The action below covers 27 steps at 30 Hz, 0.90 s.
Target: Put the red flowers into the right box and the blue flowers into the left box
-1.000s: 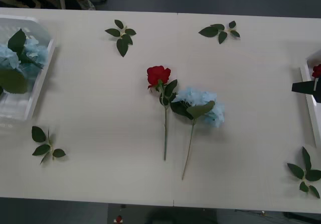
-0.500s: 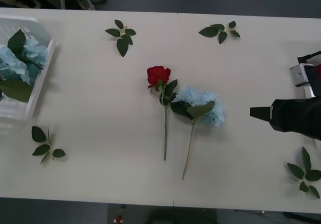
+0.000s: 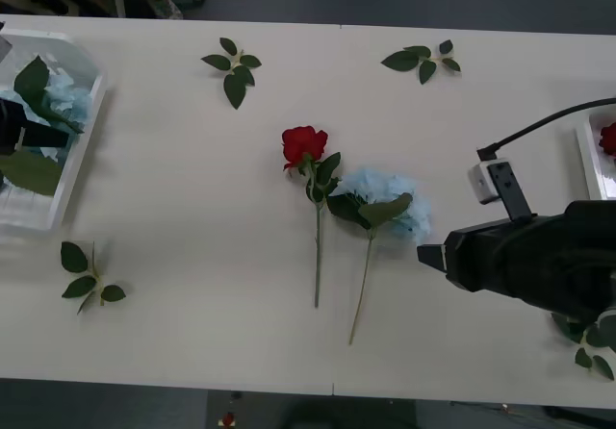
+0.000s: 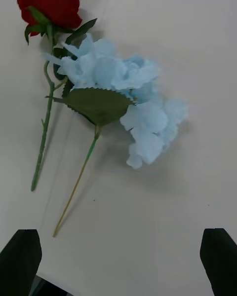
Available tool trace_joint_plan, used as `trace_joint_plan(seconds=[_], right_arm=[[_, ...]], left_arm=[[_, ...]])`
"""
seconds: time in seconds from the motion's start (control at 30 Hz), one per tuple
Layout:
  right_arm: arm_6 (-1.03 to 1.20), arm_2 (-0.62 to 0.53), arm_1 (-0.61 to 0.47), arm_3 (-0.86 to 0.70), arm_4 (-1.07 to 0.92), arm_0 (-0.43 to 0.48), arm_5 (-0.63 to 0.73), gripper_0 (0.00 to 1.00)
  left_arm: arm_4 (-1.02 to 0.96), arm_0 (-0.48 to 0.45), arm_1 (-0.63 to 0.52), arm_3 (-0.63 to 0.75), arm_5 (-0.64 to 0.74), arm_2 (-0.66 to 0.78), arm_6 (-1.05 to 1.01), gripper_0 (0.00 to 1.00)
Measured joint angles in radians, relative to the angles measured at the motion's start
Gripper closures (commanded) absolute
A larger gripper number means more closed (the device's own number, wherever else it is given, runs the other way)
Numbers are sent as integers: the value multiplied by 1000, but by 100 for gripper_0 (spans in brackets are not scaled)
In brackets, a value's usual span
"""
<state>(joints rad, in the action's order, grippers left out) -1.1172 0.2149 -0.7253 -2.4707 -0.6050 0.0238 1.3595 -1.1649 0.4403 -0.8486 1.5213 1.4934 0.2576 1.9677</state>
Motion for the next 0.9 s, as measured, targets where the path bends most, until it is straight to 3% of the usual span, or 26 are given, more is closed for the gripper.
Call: trace_joint_plan(seconds=[0.13, 0.47, 0.7, 0.9], right_arm=[[2, 75, 66, 6, 81, -48, 36, 6], [2, 205, 176, 110, 253, -102, 42, 5], [3, 264, 239, 183, 342, -108, 42, 6], [49, 266, 318, 251, 375, -108, 42, 6]], left_arm=[[-10, 37, 45, 0, -25, -28, -163, 1], [54, 44, 184, 29, -85, -62, -266, 1], [74, 44, 187, 51, -144, -224, -270, 1], [79, 44, 234, 52, -144, -271, -270, 1]])
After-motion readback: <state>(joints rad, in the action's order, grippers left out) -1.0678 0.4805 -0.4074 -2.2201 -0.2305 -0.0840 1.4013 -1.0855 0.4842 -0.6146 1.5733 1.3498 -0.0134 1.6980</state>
